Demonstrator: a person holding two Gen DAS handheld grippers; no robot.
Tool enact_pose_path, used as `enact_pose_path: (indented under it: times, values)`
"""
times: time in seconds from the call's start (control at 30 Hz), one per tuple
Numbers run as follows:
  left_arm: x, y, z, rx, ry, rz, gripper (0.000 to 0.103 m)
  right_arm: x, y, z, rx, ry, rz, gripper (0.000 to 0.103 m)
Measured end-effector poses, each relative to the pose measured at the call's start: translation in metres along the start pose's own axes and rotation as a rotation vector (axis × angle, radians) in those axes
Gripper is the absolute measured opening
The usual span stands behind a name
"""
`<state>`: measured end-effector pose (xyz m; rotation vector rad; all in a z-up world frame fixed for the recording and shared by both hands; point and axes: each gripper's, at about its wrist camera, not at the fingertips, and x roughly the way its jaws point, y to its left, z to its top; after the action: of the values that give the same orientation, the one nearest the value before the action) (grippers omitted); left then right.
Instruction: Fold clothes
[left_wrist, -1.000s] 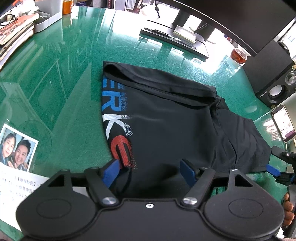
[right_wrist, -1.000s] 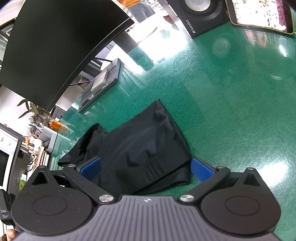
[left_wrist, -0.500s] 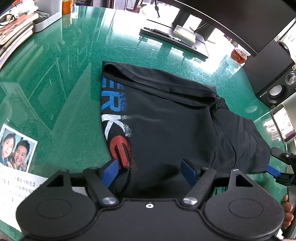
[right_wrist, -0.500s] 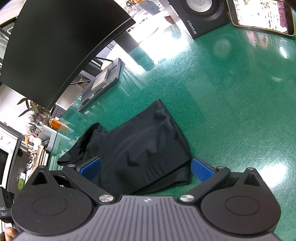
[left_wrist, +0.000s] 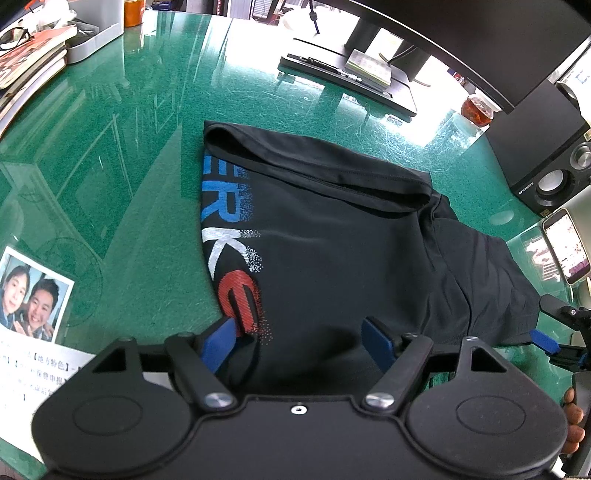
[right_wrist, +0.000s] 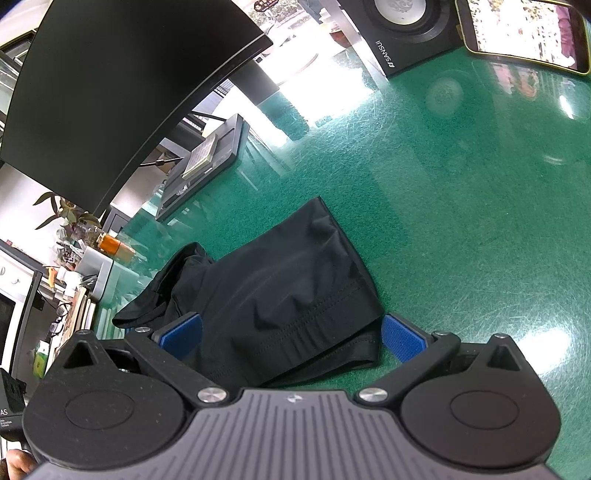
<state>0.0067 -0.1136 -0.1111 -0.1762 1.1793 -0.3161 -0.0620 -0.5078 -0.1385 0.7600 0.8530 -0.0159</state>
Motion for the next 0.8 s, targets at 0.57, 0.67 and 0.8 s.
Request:
enact_pose_path:
  times: [0.57,0.67,0.8]
  values:
    - [-0.001,0.003,-0.001,-0.022,-0.002,0.001,0.076,0.003,-0.005,0.009,0.045,0.042,0.026,0.103]
    - [-0.003,0.006,0.001,-0.049,0.002,-0.016,0.077,0.005,-0.016,0.019,0.15,0.066,0.059,0.103]
    - [-0.01,0.015,0.0,-0.084,0.004,-0.059,0.08,0.007,-0.045,0.027,0.406,0.062,0.158,0.103]
